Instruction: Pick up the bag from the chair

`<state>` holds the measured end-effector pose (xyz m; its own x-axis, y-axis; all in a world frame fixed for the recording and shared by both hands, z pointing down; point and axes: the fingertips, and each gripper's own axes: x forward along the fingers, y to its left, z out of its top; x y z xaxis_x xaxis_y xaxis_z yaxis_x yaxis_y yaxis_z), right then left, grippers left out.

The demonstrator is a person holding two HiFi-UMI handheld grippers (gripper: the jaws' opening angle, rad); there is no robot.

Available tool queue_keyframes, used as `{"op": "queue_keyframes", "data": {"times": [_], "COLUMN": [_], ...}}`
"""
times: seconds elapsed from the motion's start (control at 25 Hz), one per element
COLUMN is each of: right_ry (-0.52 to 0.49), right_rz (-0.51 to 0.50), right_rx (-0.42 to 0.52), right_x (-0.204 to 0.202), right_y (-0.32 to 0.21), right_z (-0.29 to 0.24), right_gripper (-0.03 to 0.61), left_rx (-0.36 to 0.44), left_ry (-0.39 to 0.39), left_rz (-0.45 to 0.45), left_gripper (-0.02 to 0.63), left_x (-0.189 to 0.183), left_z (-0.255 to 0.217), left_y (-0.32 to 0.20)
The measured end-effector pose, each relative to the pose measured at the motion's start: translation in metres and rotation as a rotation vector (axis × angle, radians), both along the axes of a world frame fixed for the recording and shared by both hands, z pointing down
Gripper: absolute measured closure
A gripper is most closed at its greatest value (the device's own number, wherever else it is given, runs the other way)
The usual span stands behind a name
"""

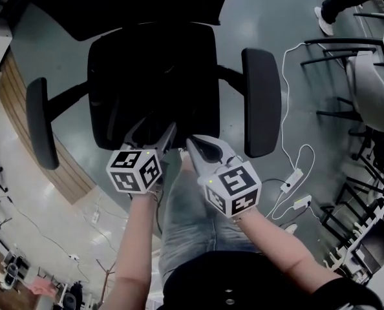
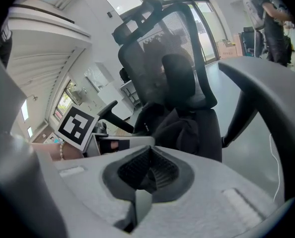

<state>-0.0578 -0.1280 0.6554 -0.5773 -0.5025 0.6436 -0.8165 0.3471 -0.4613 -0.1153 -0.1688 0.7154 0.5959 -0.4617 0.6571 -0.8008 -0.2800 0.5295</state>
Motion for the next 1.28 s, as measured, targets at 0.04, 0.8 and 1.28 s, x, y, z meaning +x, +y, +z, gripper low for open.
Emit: {"op": "queue_keyframes", "data": {"times": [0.04, 0.8, 1.28], "right_ry": [0.000, -0.022, -0.031], "right_rz": [0.005, 0.035, 0.054], "right_rx": [-0.007, -0.084, -0.074], "right_x": [0.001, 0.014, 0.025], "right_y": [0.001, 0.021, 0.010], "right_z": [0.003, 0.027, 0.024], "right_gripper": [0.580, 0.580, 0.580], "left_rx": [0.004, 0.013, 0.008], "left_ry": [-0.001, -0.014, -0.047], "left_rz": [0.008, 0.265, 0.198], "left_gripper": [0.315, 0.346, 0.545], "left_x": [0.001, 0.041, 0.030], "left_z": [0.004, 0.062, 0.061], "left_y": [-0.004, -0.038, -0.042]}}
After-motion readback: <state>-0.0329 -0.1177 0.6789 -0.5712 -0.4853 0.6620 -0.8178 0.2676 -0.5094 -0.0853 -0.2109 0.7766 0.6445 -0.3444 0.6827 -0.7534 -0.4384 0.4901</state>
